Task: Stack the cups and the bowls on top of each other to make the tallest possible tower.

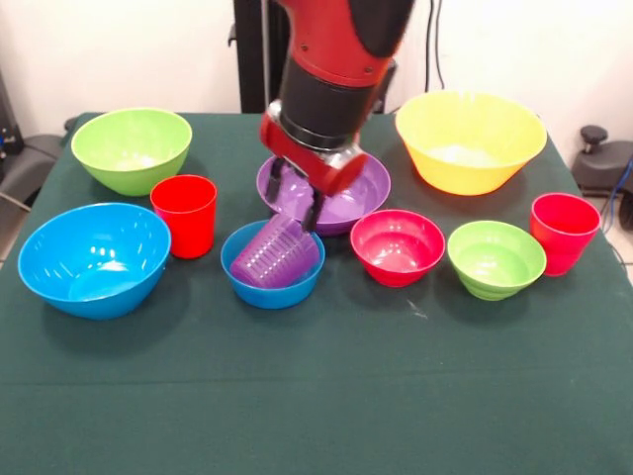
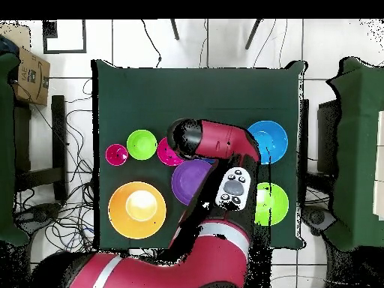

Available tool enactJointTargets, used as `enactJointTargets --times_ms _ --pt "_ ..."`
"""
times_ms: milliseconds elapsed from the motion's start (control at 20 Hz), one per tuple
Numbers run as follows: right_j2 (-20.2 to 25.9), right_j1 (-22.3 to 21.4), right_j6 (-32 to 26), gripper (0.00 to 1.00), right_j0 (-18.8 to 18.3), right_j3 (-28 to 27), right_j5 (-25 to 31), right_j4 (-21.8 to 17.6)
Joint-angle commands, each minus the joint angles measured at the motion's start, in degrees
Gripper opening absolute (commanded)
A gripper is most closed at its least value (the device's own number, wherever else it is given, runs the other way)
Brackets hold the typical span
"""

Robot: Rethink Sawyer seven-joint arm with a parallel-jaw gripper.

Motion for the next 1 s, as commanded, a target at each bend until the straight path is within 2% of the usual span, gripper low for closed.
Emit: enactJointTargets --times_ms 50,200,300,600,1000 --pt "5.7 3.7 13.6 1.0 1.5 6.1 -8.0 4.6" --pt "8.8 3.7 5.3 1.0 -1.1 5.7 -3.6 3.2" --pt "9.5 3.5 2.5 1.0 -1.9 5.6 -1.5 2.2" --pt "10.3 3.3 -1.1 1.0 -2.9 5.1 1.8 -0.5" --pt "11.8 2.5 -1.1 1.0 -4.0 6.3 2.8 -0.4"
